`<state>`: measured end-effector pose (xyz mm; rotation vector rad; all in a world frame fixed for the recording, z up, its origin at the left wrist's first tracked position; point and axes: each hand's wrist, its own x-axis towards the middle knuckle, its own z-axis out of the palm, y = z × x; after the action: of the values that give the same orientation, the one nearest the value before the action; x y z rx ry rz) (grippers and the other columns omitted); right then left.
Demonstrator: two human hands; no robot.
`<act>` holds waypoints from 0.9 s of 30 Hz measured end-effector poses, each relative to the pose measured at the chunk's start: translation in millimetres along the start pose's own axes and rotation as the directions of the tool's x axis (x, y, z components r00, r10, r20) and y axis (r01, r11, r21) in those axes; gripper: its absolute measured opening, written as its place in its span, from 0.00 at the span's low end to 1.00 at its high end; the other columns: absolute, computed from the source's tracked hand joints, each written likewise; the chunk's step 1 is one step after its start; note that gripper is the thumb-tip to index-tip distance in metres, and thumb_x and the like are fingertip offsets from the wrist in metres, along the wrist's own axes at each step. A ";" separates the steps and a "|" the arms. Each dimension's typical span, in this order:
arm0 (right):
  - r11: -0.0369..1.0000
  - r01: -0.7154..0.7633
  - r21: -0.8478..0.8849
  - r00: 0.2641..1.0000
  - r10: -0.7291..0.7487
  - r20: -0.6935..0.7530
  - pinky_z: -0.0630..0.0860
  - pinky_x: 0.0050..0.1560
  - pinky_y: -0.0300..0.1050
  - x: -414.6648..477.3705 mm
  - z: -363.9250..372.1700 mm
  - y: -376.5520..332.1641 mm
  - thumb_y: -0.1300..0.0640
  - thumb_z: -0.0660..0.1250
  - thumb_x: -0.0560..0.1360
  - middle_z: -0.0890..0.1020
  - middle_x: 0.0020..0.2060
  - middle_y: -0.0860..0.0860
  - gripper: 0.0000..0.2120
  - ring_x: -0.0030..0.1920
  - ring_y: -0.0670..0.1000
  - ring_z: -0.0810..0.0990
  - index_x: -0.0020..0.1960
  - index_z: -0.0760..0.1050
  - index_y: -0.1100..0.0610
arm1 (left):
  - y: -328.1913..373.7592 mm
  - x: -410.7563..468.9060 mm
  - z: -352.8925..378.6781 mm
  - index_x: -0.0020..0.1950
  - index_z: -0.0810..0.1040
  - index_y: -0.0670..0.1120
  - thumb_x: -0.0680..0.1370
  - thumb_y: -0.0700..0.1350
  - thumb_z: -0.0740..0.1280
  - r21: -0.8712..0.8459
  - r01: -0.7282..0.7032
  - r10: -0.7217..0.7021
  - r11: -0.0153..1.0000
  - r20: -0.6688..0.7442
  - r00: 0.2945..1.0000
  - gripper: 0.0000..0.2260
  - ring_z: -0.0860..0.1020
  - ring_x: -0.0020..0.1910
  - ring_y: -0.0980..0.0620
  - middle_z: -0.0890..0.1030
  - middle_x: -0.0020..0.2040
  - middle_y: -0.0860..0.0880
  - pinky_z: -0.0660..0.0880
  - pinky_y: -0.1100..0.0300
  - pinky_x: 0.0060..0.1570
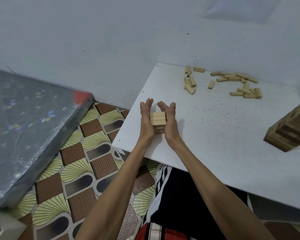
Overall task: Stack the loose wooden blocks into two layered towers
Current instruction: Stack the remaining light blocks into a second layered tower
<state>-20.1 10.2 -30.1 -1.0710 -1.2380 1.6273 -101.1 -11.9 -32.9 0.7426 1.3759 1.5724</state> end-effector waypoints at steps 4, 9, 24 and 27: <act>0.998 0.060 0.015 0.996 -0.061 0.058 0.65 0.77 0.54 -1.6 -17.2 -4.6 0.34 0.52 0.83 0.73 0.75 0.45 0.26 0.74 0.42 0.70 0.75 0.71 0.42 | 2.7 -0.6 -10.2 0.79 0.66 0.48 0.79 0.68 0.48 -0.005 -0.050 0.050 0.999 -0.020 0.999 0.35 0.69 0.75 0.58 0.75 0.74 0.53 0.61 0.51 0.78; 0.971 0.191 -0.146 0.972 -0.167 0.167 0.69 0.74 0.53 -8.8 -56.0 -1.0 0.55 0.68 0.78 0.77 0.71 0.46 0.29 0.74 0.46 0.71 0.77 0.64 0.50 | 4.5 -10.5 -45.9 0.78 0.65 0.46 0.81 0.58 0.62 0.200 -0.171 0.146 0.965 0.133 0.980 0.28 0.73 0.72 0.50 0.78 0.71 0.49 0.67 0.46 0.73; 0.939 0.241 -0.245 0.958 -0.190 0.215 0.65 0.78 0.56 -9.8 -66.6 -1.7 0.65 0.74 0.77 0.81 0.67 0.50 0.34 0.72 0.51 0.74 0.78 0.63 0.56 | 0.8 -18.2 -67.9 0.76 0.66 0.44 0.76 0.38 0.76 0.338 -0.301 0.234 0.892 0.224 0.946 0.32 0.74 0.72 0.48 0.80 0.67 0.47 0.67 0.44 0.75; 0.939 0.238 -0.249 0.960 -0.188 0.208 0.65 0.78 0.57 -9.6 -66.5 -1.0 0.66 0.74 0.77 0.81 0.66 0.51 0.33 0.72 0.51 0.75 0.77 0.63 0.56 | 1.5 -17.5 -68.1 0.76 0.66 0.44 0.76 0.38 0.76 0.336 -0.290 0.226 0.896 0.218 0.949 0.32 0.75 0.71 0.48 0.81 0.66 0.47 0.67 0.46 0.75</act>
<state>45.9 20.6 -38.2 -0.9250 -1.6776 1.4398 -153.7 -57.4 -43.3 1.3073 1.5027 1.4205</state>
